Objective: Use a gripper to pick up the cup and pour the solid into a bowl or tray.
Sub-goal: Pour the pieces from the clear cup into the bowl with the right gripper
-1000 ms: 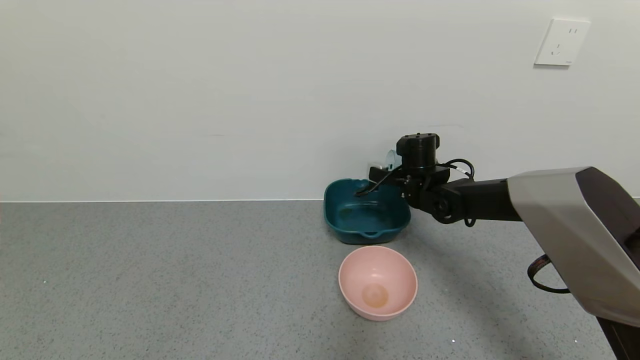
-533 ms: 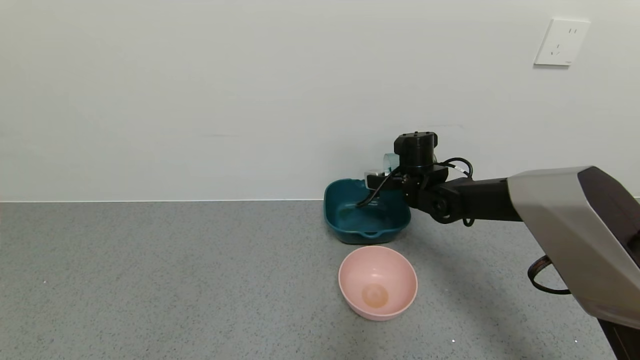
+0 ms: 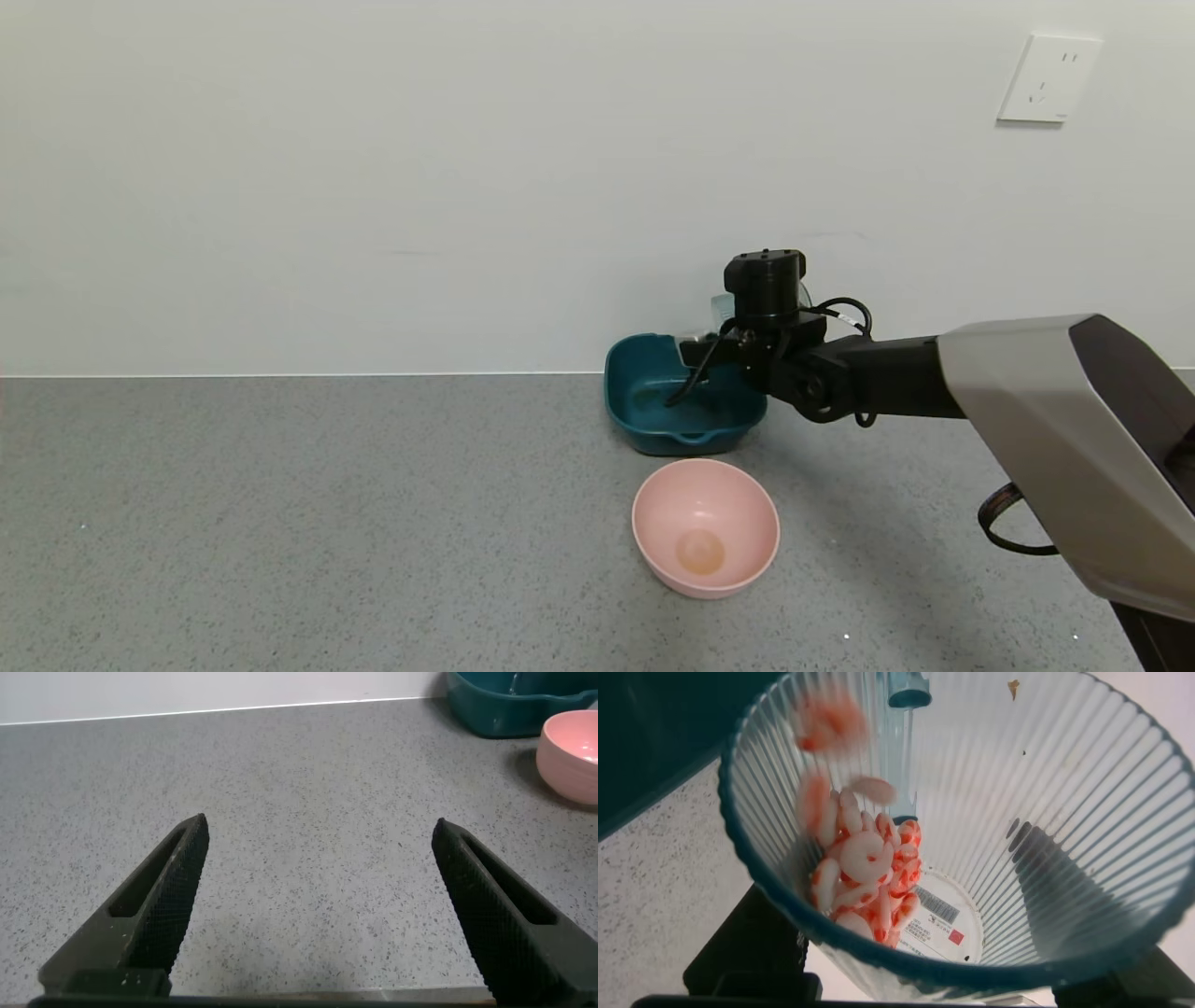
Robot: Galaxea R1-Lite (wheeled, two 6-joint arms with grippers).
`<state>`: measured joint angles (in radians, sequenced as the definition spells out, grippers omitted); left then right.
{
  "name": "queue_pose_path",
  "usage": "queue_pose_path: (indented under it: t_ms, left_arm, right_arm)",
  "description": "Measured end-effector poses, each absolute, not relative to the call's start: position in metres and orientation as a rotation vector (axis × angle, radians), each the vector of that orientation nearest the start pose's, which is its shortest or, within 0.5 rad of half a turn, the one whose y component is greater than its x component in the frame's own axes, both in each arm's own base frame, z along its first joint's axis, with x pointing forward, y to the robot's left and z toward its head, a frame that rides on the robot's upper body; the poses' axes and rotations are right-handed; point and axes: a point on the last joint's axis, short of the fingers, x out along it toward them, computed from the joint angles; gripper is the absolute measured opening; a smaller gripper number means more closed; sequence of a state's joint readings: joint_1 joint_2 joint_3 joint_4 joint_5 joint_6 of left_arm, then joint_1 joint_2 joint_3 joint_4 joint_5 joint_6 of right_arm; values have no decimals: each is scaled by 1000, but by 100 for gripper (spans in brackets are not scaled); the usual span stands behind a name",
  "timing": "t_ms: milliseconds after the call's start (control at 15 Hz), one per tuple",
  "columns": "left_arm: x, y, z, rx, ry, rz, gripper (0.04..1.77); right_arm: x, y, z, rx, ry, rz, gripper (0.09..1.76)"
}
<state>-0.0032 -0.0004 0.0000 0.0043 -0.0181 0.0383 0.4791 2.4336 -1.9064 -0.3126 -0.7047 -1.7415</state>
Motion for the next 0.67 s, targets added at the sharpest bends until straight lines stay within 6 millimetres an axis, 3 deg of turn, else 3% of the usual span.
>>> queue_pose_path:
  t_ms: [667]
  left_arm:
    - [-23,0,75,38,4,-21,172]
  right_arm:
    - [460,233,154,-2026,382,-51,138]
